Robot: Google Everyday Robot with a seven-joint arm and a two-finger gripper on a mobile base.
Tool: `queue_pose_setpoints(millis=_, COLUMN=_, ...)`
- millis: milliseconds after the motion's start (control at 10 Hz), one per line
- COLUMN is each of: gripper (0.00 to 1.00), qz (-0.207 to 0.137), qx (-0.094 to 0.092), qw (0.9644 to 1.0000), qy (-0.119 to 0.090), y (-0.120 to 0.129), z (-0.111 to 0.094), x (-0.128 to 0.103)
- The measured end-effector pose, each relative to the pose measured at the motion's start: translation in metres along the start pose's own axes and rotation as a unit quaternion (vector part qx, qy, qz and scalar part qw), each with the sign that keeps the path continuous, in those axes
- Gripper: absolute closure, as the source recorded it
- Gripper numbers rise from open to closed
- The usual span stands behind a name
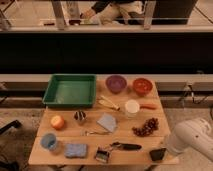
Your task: Place eraser in red bowl
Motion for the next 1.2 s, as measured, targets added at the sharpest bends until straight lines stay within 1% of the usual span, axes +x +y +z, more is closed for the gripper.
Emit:
queue_pose_setpoints(millis=200, gripper=0.99, qz=-0.002, qx=0.035, qw=0.9993, qy=-0.009, y=-0.002, z=-0.034, x=-0.003)
queue_pose_setpoints(millis=400, gripper=0.99, qz=-0.007, qx=0.078, qw=0.9968, qy=-0.017, y=-0.006, z=-0.089, x=-0.008)
queue_pose_setpoints(millis=500, gripper=0.99, qz=-0.012, qx=0.091, qw=0.9956, qy=-0.019, y=-0.009, z=-0.106, x=-0.01)
queue_pose_setpoints(millis=700, gripper=0.99, qz=-0.021, qx=0.107, qw=0.9938, qy=-0.024, y=-0.02, z=-0.128, x=-0.011)
queue_pose_setpoints(millis=800, gripper=0.99, qz=-0.024, qx=0.11, qw=0.9933, qy=-0.026, y=-0.028, z=-0.13, x=-0.011)
queue_pose_setpoints(millis=900, gripper=0.99, qz=-0.027, qx=0.113, qw=0.9928, qy=-0.03, y=-0.038, z=-0.128, x=-0.009)
queue_pose_setpoints(millis=1000, gripper=0.99, qz=-0.03, qx=0.117, qw=0.9921, qy=-0.033, y=-0.053, z=-0.123, x=-0.007)
queue_pose_setpoints(millis=1100, gripper=0.99, qz=-0.034, qx=0.125, qw=0.991, qy=-0.036, y=-0.073, z=-0.122, x=-0.006)
queue_pose_setpoints(millis=1200, gripper=0.99, qz=-0.038, qx=0.132, qw=0.9899, qy=-0.036, y=-0.09, z=-0.125, x=-0.005)
